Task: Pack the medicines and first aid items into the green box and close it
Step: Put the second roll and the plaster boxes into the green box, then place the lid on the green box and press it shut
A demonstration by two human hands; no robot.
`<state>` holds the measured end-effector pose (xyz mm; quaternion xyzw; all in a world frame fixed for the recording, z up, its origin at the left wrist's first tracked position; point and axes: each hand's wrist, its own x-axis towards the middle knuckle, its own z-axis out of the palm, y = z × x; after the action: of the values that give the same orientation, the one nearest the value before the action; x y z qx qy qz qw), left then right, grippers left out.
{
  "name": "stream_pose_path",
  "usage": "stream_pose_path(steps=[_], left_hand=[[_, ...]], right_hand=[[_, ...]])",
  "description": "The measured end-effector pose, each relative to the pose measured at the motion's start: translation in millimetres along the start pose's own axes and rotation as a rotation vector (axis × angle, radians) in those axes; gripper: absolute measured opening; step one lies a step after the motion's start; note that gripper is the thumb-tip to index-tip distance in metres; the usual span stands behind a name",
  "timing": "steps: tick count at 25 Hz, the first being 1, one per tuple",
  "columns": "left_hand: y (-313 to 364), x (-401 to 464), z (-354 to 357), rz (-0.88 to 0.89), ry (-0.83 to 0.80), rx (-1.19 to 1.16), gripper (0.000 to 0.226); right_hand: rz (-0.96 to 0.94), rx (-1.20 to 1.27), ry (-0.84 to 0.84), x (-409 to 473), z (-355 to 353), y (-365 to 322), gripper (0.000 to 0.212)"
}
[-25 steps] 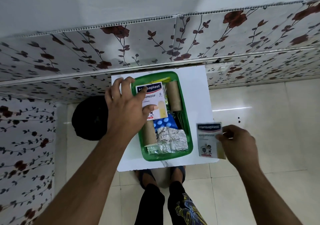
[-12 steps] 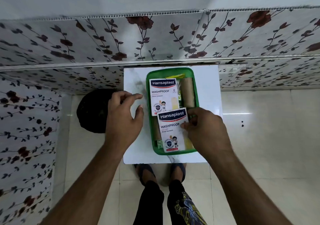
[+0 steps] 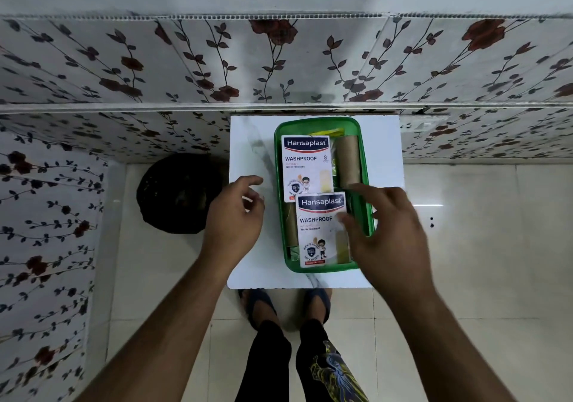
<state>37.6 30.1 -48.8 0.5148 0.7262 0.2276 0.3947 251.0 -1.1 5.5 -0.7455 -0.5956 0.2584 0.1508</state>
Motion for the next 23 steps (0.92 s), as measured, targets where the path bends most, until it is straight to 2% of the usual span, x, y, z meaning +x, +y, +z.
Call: stream_pose_path(steps=[1, 3, 5, 7, 13, 16, 19, 23], left_hand=[[-3.2, 2.6, 3.4, -0.076, -0.044, -0.013, 0.022], [-6.9, 6.5, 9.9, -0.188, -0.139, -0.003, 0.018], [-3.3, 9.9, 15.8, -0.245, -0.218, -0.012, 0.022], [1.5, 13.3, 21.5, -0.252, -0.248, -0.011, 0.023], [4.0, 20.4, 32.2, -0.27, -0.189, 0.033, 0.018], [14.5, 21.0, 39.7, -0.23, -0.194, 0.191, 0.017], [20.2, 20.6, 31.1, -0.314, -0.187, 0.036, 0.028], [32.0, 5.6, -24.4, -0.257, 0.055, 0.03, 0.026]], right_hand=[[0.058, -0.004, 0.043, 2.9, -3.6, 6.3, 0.045], [0.146, -0.119, -0.071, 10.0, -3.8, 18.0, 0.046], [0.117, -0.172, -0.195, 17.1, 3.5, 25.4, 0.036], [0.054, -0.183, -0.175, 21.7, 9.0, 28.7, 0.023], [0.02, -0.08, -0.065, 19.4, -7.6, 37.3, 0.015], [0.058, -0.005, 0.005, 15.5, -23.6, 45.9, 0.016], [0.09, -0.004, 0.021, 12.3, -30.5, 53.0, 0.017], [0.108, -0.023, -0.032, 8.7, -23.3, 54.3, 0.018]])
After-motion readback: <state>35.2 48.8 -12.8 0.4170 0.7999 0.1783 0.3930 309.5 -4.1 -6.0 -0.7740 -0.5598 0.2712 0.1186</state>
